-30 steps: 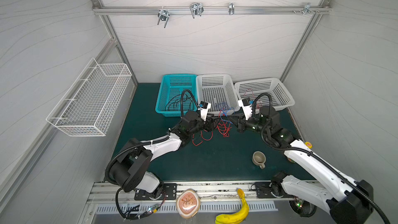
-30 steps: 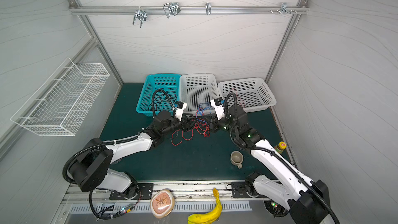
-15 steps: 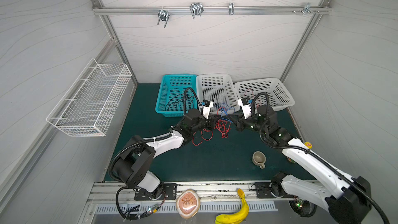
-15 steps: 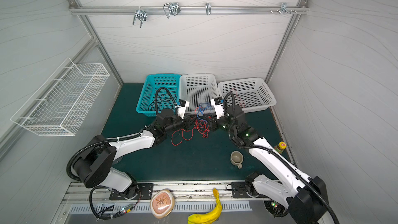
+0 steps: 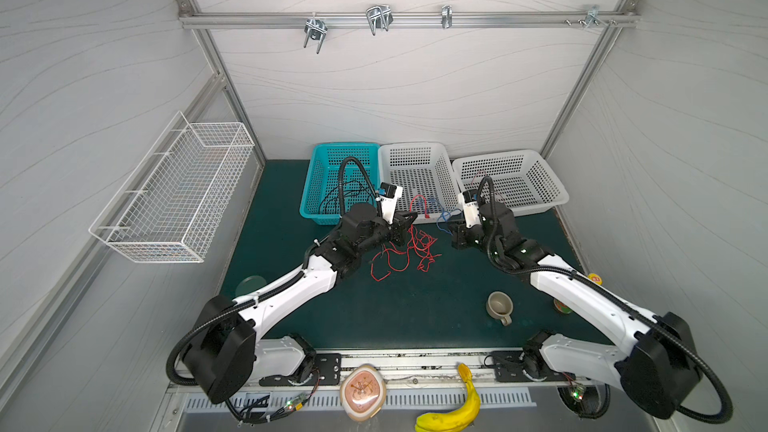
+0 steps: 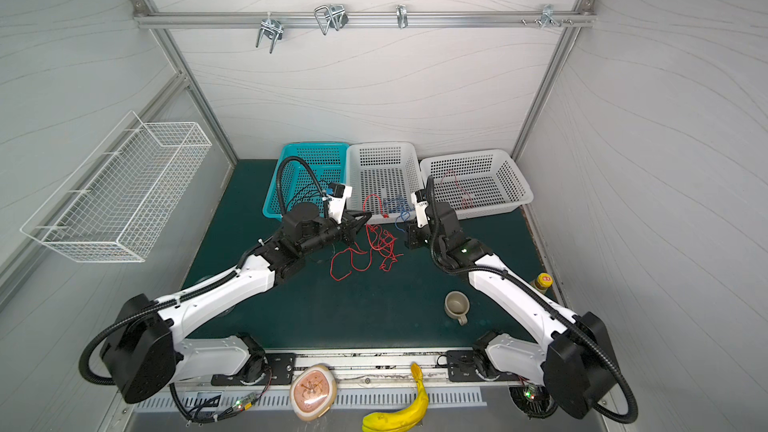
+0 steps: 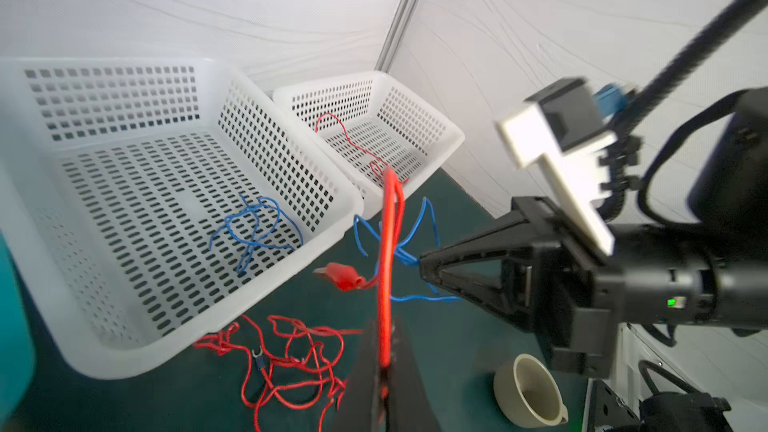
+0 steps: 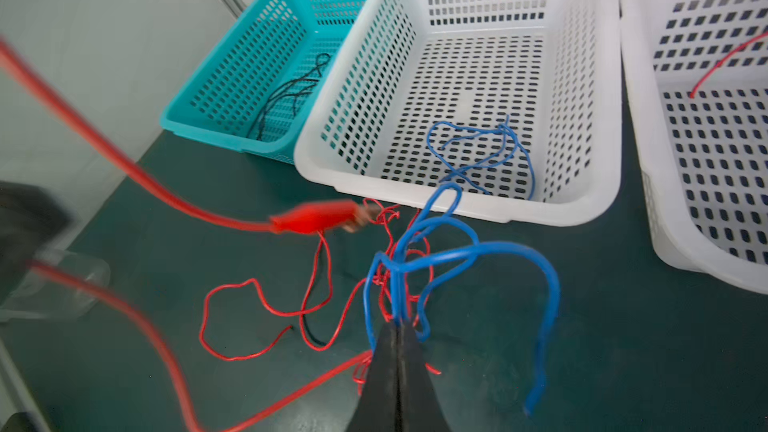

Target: Untangle the cables

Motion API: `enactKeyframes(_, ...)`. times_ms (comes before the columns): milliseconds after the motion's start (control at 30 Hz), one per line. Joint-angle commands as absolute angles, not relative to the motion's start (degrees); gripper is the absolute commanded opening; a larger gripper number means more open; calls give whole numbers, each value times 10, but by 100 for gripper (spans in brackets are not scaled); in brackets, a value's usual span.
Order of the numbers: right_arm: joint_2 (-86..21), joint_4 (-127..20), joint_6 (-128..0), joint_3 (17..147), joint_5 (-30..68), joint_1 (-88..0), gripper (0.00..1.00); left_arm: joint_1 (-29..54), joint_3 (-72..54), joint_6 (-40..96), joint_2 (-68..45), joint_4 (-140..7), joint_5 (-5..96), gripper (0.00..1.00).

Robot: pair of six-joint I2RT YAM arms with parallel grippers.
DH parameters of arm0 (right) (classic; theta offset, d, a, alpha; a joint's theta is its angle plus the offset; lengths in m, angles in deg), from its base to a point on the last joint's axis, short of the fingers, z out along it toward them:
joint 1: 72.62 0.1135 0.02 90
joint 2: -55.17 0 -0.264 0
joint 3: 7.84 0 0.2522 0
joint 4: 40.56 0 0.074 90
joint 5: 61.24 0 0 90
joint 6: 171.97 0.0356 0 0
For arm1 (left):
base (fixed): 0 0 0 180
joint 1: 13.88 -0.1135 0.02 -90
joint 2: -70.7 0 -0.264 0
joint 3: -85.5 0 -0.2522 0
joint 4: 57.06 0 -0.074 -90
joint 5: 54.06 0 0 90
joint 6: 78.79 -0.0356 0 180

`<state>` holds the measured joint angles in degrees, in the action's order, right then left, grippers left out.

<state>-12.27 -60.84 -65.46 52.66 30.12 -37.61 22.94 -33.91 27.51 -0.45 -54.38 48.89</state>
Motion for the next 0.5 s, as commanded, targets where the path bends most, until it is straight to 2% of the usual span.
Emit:
enactKeyframes(0,-147,-629,-664,564,342,-379,0,229,-318,245,35,-549,450,0)
enactKeyframes(300,-233,-608,-663,639,339,-385,0,222,-323,226,104,-592,450,0)
enactKeyframes(467,-333,-594,-662,709,326,-395,0,221,-340,232,116,-600,456,0)
